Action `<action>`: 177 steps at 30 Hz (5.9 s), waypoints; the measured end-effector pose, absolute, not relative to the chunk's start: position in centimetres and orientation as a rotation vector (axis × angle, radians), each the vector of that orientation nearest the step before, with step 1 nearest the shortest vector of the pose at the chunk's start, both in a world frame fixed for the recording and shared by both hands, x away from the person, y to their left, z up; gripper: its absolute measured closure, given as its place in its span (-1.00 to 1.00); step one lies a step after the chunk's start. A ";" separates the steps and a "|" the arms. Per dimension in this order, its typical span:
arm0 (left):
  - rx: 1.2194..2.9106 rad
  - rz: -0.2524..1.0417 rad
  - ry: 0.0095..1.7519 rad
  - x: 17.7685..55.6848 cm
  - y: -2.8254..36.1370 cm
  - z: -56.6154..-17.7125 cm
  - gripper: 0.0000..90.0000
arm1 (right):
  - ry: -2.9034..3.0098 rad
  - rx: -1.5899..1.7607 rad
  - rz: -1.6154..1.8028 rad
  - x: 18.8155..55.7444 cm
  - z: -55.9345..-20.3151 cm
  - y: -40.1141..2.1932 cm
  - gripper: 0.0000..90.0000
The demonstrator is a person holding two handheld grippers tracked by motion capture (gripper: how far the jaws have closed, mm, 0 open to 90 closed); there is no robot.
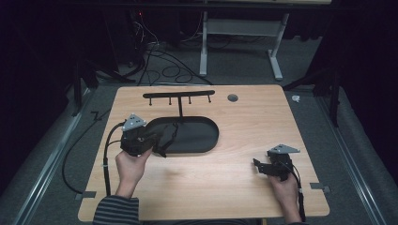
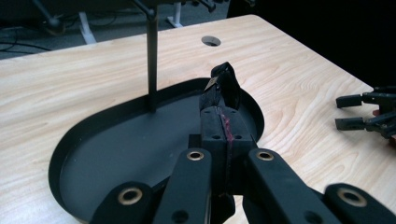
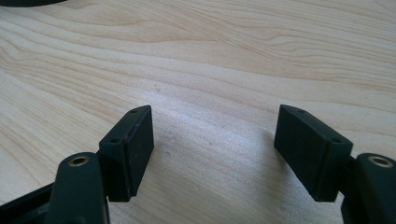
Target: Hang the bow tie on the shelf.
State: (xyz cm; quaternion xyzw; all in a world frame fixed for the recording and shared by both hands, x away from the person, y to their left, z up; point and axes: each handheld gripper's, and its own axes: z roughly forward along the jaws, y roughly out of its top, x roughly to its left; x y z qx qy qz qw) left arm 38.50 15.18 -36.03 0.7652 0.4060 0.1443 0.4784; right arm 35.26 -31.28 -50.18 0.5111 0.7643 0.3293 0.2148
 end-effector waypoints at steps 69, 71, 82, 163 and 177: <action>1.849 0.480 1.153 47.5 13.6 -35.4 0.94 | 2.121 1.417 0.918 35.3 -50.2 -31.3 -0.35; 1.856 0.479 1.156 47.6 13.6 -35.5 0.92 | 2.121 1.416 0.917 35.3 -50.2 -31.3 -0.35; 1.865 0.484 1.132 47.0 13.3 -35.3 0.62 | 2.121 1.415 0.919 35.3 -50.2 -31.3 -0.35; 1.803 0.514 1.125 38.8 19.3 -35.5 0.22 | 2.120 1.412 0.906 35.2 -50.2 -31.2 -0.35; 1.794 0.513 1.147 37.7 20.1 -36.5 0.22 | 2.121 1.410 0.903 35.2 -50.2 -31.2 -0.35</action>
